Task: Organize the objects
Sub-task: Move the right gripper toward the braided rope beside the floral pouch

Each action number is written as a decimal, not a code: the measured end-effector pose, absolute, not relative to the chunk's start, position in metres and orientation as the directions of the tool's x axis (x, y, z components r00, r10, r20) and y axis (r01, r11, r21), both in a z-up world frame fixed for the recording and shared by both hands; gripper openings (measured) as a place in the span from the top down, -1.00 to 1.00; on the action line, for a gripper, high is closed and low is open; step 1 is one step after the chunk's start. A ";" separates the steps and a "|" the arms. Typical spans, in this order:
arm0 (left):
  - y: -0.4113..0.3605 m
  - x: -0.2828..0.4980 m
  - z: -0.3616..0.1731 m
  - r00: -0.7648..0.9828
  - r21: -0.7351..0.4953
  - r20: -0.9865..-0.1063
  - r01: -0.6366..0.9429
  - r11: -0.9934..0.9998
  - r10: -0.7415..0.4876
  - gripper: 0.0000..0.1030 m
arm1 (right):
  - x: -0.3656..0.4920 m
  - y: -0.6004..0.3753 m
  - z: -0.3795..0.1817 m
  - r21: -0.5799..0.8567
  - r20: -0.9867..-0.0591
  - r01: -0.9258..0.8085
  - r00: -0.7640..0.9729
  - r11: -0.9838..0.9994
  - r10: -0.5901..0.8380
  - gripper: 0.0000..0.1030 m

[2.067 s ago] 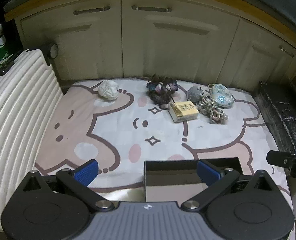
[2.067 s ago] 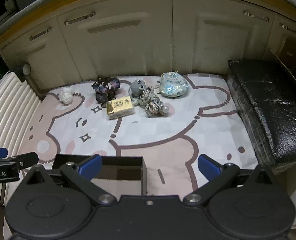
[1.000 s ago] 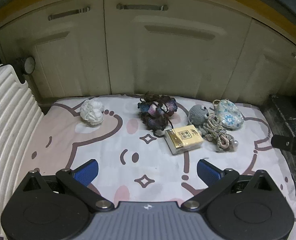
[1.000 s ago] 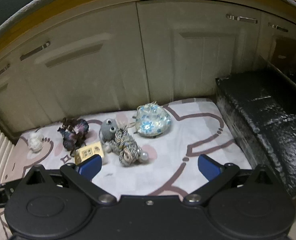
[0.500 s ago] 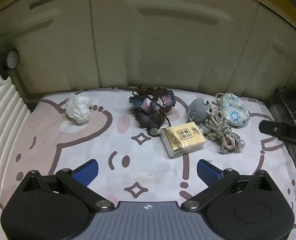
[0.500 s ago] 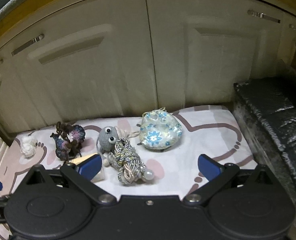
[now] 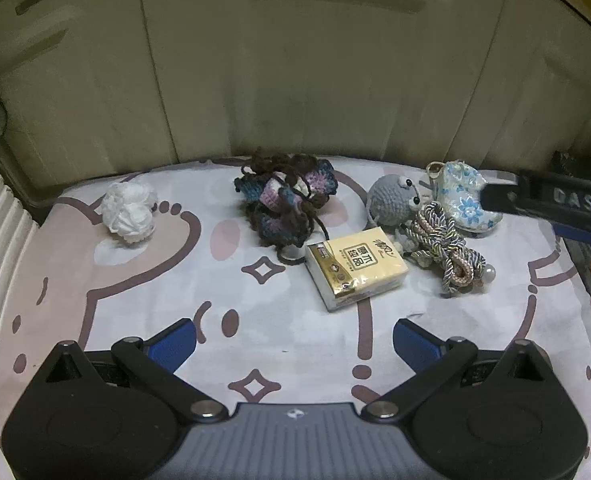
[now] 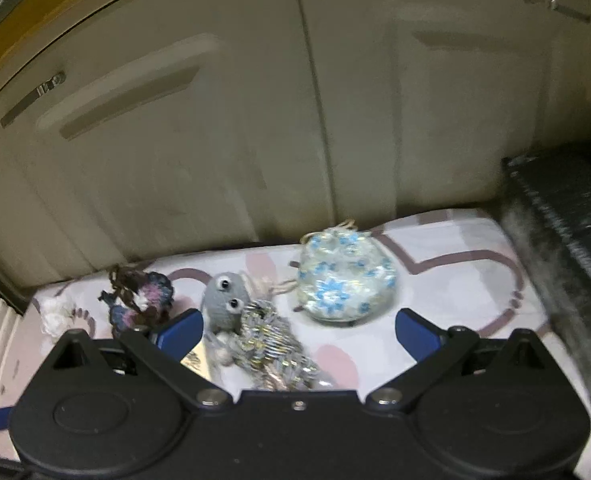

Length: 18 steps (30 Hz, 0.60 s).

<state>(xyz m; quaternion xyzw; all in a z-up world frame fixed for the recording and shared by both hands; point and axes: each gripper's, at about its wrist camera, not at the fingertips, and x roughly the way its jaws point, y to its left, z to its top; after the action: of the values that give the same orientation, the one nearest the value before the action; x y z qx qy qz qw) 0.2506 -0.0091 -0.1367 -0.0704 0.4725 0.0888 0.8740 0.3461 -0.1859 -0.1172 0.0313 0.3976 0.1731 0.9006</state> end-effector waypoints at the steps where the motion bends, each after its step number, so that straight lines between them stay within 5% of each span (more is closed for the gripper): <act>1: -0.010 0.253 -0.138 0.536 -0.038 -0.840 -0.219 0.975 0.087 -1.00 | 0.349 -0.184 -0.119 0.203 -0.708 -0.292 0.615 0.934 0.346 -1.00; 12: -0.024 0.280 -0.147 0.526 -0.068 -0.849 -0.198 0.978 0.048 -1.00 | 0.371 -0.179 -0.140 0.224 -0.736 -0.310 0.567 0.924 0.369 -0.98; 18: -0.028 0.292 -0.154 0.523 -0.100 -0.852 -0.212 0.972 0.026 -1.00 | 0.375 -0.170 -0.153 0.210 -0.760 -0.353 0.527 0.912 0.380 -0.71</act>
<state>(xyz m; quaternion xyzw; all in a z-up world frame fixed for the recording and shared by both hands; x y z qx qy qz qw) 0.2918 -0.0279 -0.1538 -0.0960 0.4836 0.0686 0.8673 0.3750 -0.1699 -0.1528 0.0151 0.4386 0.2097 0.8738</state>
